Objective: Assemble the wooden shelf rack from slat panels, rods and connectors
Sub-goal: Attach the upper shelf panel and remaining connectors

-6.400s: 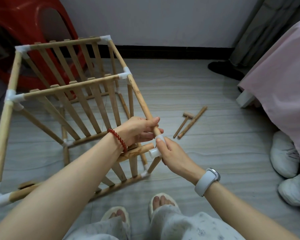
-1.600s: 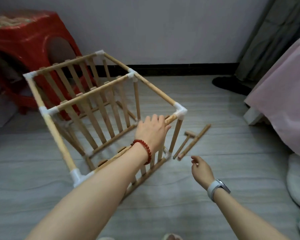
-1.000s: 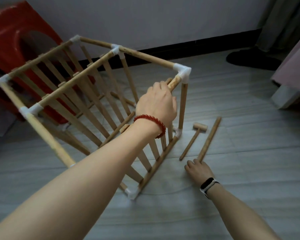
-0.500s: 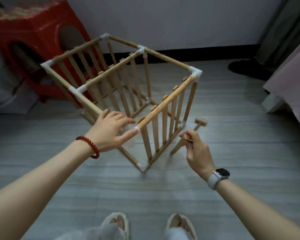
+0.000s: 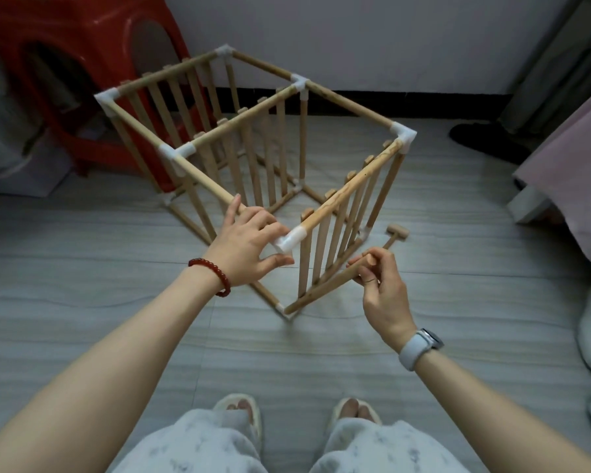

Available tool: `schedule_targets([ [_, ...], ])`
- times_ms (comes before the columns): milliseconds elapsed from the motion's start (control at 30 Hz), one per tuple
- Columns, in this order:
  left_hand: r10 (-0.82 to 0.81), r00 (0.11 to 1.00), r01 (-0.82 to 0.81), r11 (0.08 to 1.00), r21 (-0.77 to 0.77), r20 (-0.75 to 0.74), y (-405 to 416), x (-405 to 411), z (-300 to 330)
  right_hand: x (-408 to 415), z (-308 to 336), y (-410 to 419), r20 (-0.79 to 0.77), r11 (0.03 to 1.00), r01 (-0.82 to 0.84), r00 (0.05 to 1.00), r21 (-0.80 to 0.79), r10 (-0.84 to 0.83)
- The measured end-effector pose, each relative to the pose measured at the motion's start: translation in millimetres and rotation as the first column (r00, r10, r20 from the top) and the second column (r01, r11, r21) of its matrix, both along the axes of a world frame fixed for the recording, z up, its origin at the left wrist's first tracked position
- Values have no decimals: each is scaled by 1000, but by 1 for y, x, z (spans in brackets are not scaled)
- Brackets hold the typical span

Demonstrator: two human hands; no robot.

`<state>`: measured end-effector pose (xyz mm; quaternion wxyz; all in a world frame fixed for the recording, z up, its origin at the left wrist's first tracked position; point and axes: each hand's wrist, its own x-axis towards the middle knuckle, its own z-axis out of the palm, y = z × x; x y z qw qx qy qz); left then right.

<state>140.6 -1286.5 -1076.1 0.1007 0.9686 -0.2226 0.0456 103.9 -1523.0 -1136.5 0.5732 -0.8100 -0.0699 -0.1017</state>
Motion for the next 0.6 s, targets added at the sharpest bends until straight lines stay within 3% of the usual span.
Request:
schedule_targets([
  [133, -14, 1000, 14, 1000, -8, 15, 3, 3, -1, 2, 4, 7, 82, 985, -107, 990, -132, 118],
  [267, -59, 998, 61, 994, 92, -25, 8, 10, 2, -3, 5, 19, 95, 944, -215, 965, -252, 245],
  [467, -146, 987, 161, 947, 278, -73, 8, 26, 11, 5, 10, 32, 16, 971, -190, 981, -143, 195],
  [600, -138, 984, 165, 942, 293, -111, 1, 31, 12, 3, 13, 34, -28, 977, -192, 981, -98, 190],
])
